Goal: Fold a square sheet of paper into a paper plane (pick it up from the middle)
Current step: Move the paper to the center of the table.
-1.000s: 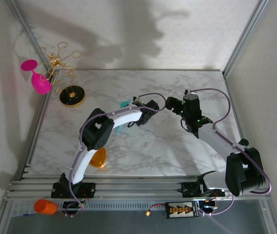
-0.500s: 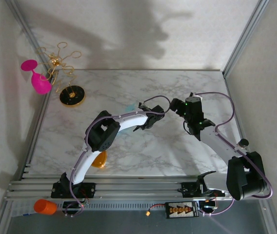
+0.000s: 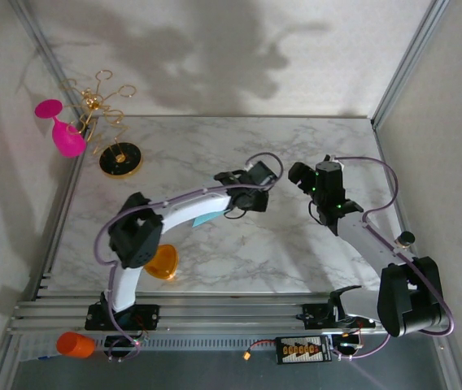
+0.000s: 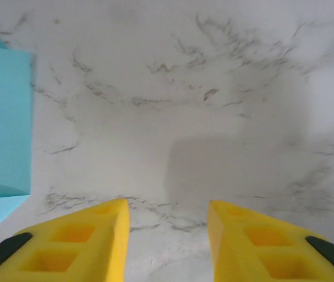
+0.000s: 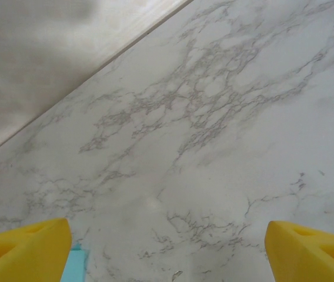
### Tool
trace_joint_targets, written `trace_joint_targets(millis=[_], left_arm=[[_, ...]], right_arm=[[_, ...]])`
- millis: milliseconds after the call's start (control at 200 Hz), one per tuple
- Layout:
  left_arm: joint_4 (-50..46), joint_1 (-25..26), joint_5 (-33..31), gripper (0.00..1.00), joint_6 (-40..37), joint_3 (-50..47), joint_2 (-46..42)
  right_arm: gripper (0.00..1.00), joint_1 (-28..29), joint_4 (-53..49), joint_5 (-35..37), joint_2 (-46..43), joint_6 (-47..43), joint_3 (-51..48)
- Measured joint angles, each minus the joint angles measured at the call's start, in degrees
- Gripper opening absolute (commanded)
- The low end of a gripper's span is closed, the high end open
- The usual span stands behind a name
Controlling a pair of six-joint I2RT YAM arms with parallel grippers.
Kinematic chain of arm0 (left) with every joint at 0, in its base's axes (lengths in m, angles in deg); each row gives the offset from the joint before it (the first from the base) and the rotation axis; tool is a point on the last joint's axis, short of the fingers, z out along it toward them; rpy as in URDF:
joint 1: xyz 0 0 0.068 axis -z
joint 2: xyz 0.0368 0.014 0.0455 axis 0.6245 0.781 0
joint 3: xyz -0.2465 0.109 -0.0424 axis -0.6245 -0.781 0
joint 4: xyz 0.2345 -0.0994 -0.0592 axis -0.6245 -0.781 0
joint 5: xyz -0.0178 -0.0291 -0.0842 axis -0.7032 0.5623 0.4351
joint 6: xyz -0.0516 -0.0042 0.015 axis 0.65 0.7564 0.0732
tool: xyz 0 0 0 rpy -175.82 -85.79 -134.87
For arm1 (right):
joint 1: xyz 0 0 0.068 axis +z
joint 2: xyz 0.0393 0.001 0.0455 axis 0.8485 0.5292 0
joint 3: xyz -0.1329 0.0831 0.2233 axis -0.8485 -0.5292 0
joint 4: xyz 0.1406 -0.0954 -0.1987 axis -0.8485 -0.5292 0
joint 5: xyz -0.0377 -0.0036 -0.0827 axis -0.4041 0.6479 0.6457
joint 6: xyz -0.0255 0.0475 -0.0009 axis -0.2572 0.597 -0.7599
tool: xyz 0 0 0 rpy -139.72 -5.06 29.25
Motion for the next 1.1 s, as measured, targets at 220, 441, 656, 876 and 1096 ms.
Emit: trace_joint_targets(millis=[220, 441, 656, 876, 1096], left_arm=[[7.61, -12.98, 4.02, 0.21, 3.52, -15.19, -10.45], [10.10, -19.19, 5.09, 0.13, 6.62, -23.02, -7.67], [12.37, -19.15, 6.47, 0.10, 7.65, -23.08, -3.65], [14.01, -19.08, 7.98, 0.10, 7.32, -23.08, -2.34], [17.25, -17.51, 11.85, 0.10, 5.81, -22.29, -0.79]], right_arm=[[0.83, 0.00, 2.08, -5.92, 3.91, -0.11, 0.02], [0.82, 0.07, 3.04, -10.99, 8.11, 0.24, 0.33], [0.81, 0.44, 3.93, -13.81, 9.44, 0.85, 0.85], [0.81, 0.68, 4.57, -15.82, 10.49, 1.90, 0.92], [0.76, 1.79, 6.16, -20.22, 11.15, 5.44, 0.87]])
